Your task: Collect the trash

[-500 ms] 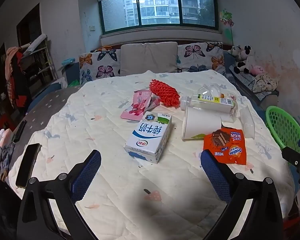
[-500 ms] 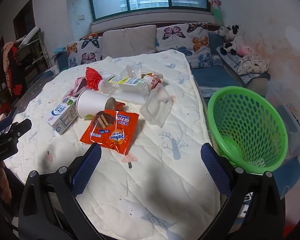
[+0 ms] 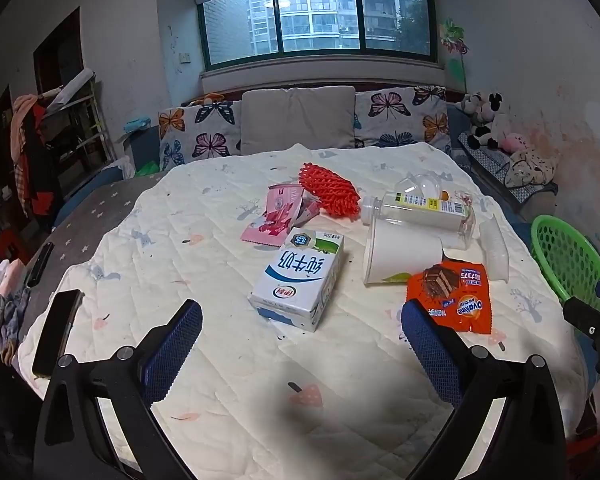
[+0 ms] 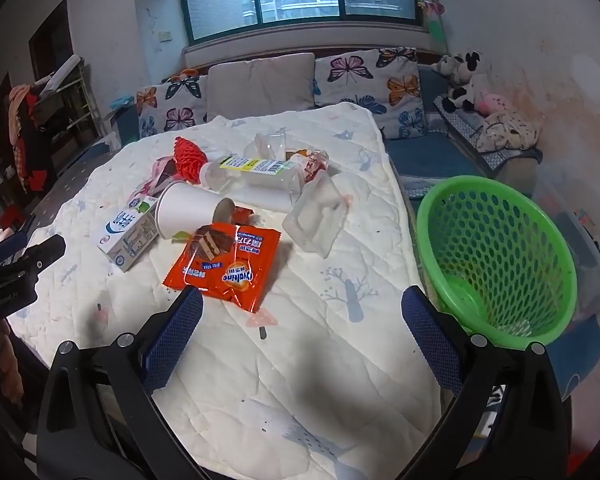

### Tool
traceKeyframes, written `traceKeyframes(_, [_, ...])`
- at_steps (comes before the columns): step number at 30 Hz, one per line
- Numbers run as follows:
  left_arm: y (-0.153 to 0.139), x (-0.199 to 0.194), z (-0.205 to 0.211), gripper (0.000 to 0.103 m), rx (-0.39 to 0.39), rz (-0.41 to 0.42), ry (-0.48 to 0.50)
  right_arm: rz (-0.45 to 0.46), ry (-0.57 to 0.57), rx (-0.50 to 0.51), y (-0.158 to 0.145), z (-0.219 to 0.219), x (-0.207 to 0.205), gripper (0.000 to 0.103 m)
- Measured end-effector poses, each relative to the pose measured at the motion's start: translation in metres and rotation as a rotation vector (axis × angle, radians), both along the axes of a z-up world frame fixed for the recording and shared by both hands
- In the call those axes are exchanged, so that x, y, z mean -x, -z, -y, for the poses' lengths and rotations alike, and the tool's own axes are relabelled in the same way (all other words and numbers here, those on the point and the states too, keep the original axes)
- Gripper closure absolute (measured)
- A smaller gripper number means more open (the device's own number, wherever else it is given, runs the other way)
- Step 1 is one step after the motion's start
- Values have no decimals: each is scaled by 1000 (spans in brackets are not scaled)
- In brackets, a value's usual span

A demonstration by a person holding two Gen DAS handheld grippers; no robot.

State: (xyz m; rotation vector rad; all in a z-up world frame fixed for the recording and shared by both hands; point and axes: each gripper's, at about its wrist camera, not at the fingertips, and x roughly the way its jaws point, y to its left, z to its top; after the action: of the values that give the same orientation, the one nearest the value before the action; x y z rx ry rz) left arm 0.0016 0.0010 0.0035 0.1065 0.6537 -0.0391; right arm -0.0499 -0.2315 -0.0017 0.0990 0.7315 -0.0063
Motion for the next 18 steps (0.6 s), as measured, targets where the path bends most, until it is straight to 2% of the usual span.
traceKeyframes(18, [-2,-5,0,6,-4,-1,0,11,-11,2,0,0,-1,4])
